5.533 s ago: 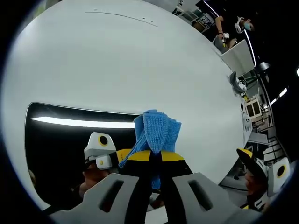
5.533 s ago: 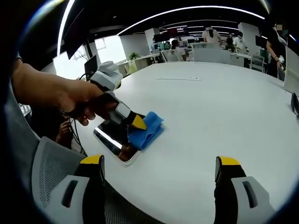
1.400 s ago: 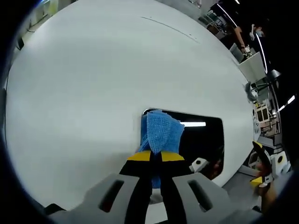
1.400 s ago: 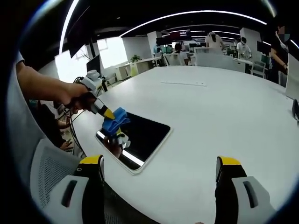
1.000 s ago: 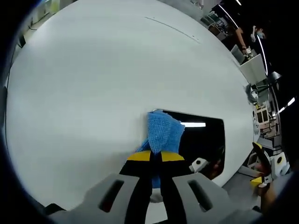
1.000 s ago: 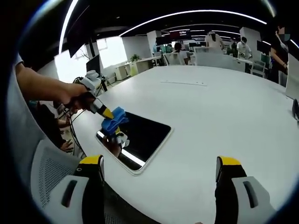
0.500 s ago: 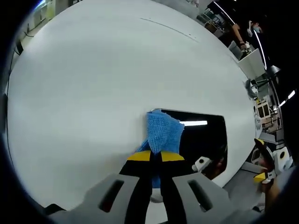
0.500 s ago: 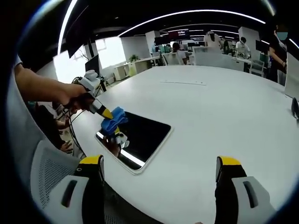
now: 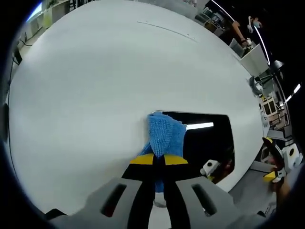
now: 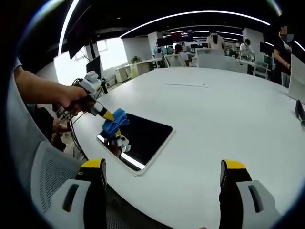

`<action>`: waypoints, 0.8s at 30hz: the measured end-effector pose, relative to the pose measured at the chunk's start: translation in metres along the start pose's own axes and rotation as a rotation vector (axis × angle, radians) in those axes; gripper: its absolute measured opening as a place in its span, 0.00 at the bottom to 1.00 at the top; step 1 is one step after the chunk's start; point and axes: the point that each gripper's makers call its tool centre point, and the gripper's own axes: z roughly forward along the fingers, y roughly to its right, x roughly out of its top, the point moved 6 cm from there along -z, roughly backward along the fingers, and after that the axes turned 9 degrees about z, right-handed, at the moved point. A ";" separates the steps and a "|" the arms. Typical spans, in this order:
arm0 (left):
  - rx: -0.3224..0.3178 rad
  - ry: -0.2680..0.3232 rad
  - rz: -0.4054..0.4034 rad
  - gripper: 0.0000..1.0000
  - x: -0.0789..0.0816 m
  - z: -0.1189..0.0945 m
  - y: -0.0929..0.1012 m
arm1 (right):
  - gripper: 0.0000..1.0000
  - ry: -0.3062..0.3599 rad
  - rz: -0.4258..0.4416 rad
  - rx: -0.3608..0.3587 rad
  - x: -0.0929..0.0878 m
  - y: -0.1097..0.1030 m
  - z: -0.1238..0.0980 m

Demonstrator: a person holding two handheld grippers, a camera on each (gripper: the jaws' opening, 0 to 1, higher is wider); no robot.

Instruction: Wipe the mirror surface with the cleaning cloth until all visible marks leave the cleaned area.

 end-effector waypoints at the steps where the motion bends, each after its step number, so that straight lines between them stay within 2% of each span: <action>1: -0.001 0.001 0.001 0.02 -0.001 0.000 0.001 | 0.99 0.002 -0.001 0.002 0.000 0.000 0.000; 16: -0.006 -0.011 0.044 0.02 -0.018 -0.008 0.007 | 0.99 0.020 -0.004 0.008 0.004 0.001 -0.004; 24: -0.009 0.015 0.043 0.02 -0.026 -0.010 0.008 | 0.99 0.028 -0.016 0.011 0.007 -0.002 -0.006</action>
